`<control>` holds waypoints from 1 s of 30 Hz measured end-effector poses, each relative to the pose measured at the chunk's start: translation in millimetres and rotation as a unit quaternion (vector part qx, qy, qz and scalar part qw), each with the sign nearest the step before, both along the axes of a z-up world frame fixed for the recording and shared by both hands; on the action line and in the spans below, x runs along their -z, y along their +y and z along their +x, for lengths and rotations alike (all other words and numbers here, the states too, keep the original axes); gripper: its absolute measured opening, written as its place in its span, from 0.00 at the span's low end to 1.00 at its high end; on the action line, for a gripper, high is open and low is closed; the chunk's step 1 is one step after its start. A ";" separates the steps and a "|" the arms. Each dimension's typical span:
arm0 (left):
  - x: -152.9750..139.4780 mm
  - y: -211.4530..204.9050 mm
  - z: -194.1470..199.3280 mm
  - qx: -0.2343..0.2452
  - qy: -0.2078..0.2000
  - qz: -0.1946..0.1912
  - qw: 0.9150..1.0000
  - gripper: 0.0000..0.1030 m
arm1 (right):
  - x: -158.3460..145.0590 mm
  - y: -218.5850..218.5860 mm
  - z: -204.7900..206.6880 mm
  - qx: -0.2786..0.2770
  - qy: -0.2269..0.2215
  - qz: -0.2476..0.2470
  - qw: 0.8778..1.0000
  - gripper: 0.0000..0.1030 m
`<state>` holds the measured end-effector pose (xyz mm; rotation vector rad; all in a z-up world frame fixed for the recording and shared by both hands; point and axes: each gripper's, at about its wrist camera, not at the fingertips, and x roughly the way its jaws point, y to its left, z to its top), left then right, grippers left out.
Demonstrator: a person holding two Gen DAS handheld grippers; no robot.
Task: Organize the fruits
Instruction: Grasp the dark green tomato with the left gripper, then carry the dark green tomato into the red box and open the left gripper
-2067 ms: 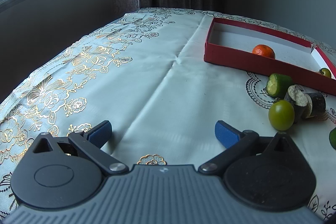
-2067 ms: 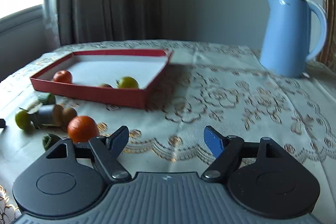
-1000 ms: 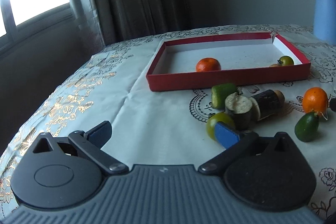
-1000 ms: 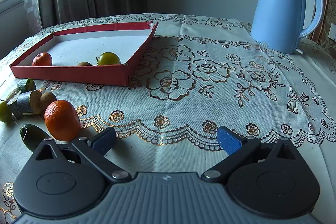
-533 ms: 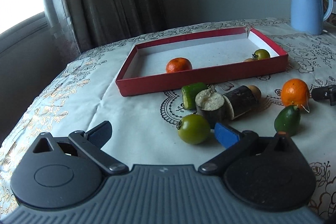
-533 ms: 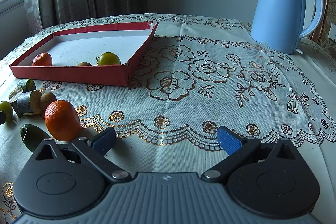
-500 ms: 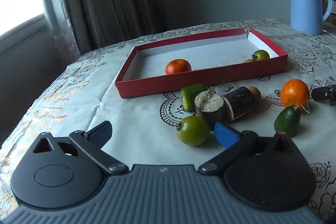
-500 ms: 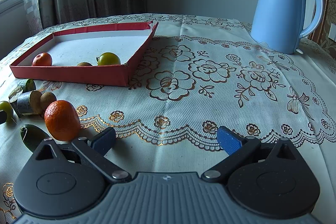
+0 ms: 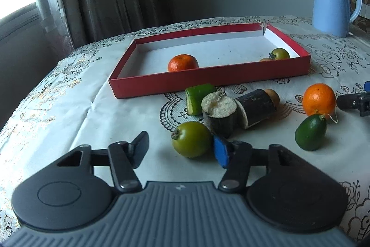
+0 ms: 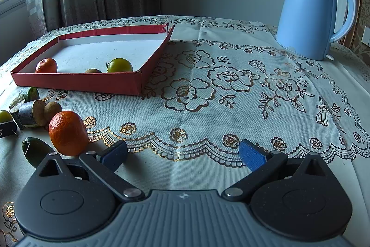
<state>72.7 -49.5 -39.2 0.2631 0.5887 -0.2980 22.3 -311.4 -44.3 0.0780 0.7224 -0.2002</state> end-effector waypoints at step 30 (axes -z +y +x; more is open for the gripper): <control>-39.0 -20.3 -13.6 -0.075 -0.018 0.013 0.997 0.32 | 0.0 0.1 0.0 0.000 0.000 0.000 1.000 1.00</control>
